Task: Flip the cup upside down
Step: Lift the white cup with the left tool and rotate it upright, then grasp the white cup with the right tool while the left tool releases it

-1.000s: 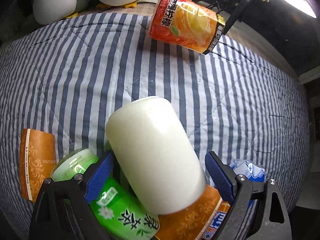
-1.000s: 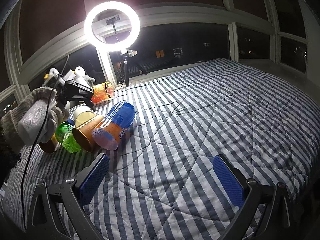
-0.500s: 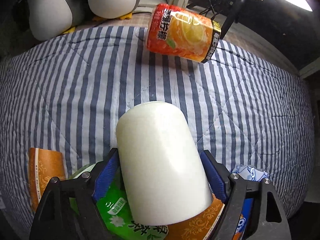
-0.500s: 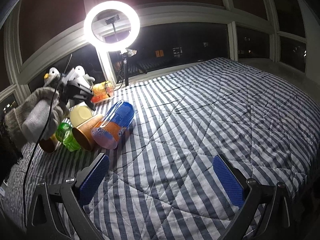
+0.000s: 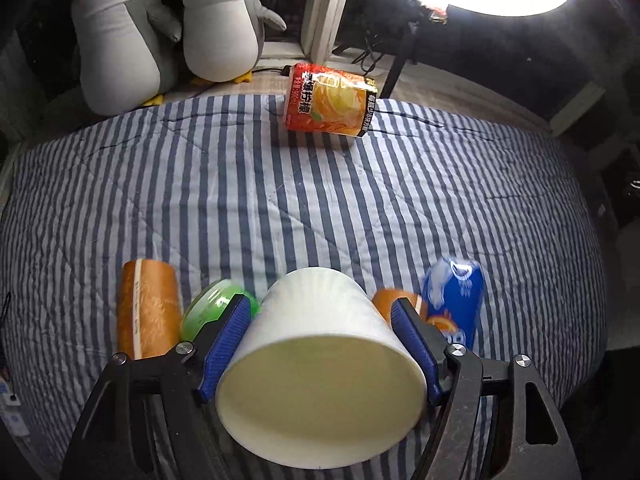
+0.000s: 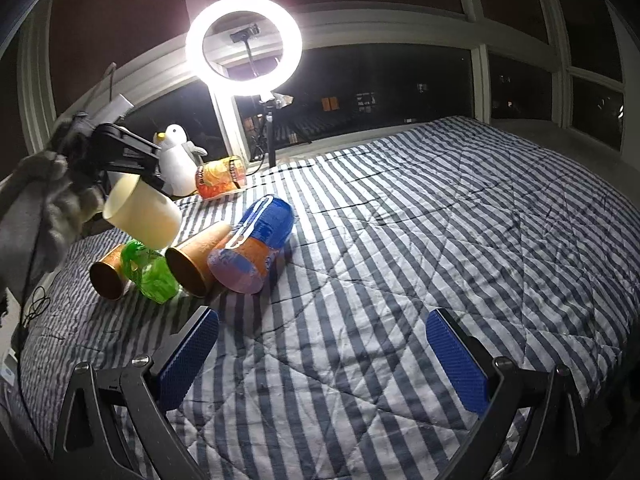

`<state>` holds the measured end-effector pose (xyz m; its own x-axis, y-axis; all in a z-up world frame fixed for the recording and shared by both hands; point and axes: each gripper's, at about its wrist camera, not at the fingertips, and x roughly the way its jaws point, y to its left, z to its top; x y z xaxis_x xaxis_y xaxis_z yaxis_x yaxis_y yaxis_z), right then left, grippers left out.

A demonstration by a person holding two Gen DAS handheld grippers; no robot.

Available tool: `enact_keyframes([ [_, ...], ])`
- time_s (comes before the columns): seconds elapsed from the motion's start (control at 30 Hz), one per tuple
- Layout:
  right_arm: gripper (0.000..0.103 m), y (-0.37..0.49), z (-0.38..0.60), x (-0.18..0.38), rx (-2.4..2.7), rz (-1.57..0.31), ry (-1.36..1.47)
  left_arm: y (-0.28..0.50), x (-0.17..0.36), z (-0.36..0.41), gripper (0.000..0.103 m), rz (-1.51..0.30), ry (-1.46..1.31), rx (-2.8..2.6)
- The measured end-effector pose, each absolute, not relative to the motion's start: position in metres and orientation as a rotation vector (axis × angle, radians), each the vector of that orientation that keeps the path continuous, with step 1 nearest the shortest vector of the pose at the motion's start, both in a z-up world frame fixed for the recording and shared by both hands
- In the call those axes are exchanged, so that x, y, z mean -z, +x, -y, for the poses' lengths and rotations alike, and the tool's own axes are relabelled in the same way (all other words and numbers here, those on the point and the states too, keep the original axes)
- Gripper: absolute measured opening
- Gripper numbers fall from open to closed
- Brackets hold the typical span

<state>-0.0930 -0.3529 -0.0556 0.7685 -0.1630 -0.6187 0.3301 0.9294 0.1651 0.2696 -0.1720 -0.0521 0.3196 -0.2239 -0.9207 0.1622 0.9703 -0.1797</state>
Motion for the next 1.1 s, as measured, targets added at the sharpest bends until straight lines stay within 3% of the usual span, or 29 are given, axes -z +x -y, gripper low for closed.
enact_keyframes([
  [0.33, 0.102, -0.093, 0.322, 0.049, 0.215, -0.627, 0.239, 0.202, 0.027, 0.132, 0.076, -1.168, -0.054, 0.295],
  [0.77, 0.102, -0.104, 0.304, 0.049, 0.194, -0.63, 0.218, 0.131, 0.108, 0.11, 0.076, -1.221, -0.022, 0.263],
  [1.1, 0.102, -0.096, 0.279, 0.057, 0.117, -0.684, 0.234, 0.083, 0.119, 0.09, 0.075, -1.244, -0.07, 0.312],
])
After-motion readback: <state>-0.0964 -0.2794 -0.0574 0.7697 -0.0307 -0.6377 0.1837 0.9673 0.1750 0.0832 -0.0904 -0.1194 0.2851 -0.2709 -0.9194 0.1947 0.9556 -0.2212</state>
